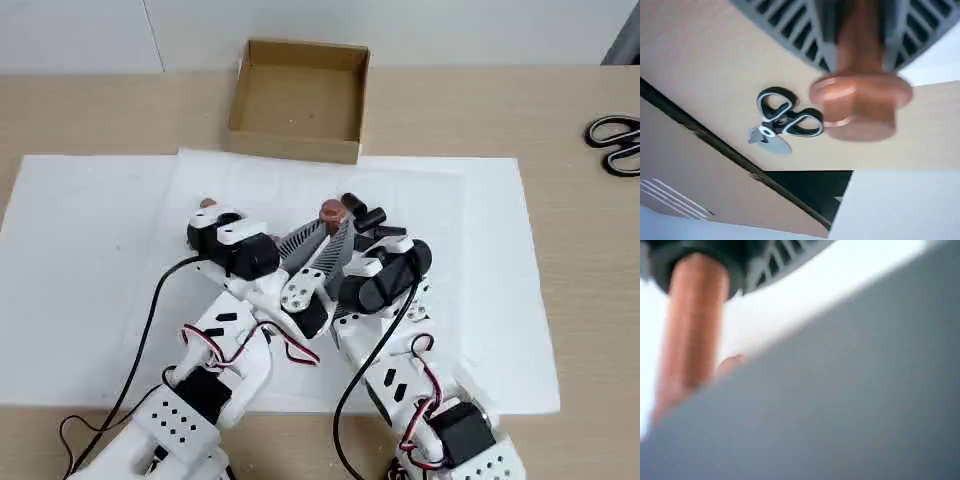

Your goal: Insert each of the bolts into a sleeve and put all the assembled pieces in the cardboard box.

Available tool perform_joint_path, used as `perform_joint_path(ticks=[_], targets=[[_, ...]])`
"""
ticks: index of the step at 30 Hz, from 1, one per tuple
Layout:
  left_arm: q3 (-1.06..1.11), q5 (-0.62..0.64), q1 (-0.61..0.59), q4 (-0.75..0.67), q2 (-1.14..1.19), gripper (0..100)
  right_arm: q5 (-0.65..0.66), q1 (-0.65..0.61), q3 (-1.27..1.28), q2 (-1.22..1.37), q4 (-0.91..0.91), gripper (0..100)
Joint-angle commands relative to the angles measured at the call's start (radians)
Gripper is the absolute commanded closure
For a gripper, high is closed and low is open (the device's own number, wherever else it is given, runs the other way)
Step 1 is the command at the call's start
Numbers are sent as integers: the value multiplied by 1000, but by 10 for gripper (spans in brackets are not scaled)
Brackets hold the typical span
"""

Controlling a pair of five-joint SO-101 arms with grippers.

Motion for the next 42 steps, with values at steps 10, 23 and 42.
perform_joint_path(ticks=[10,23,42], targets=[[1,3,-17,-5,-8,994,-11,-5,-91,-16,48,995],[-4,-140,60,137,-9,994,-9,-5,-91,-16,48,995],[-200,-222,60,549,-9,992,-9,-5,-91,-16,53,995]])
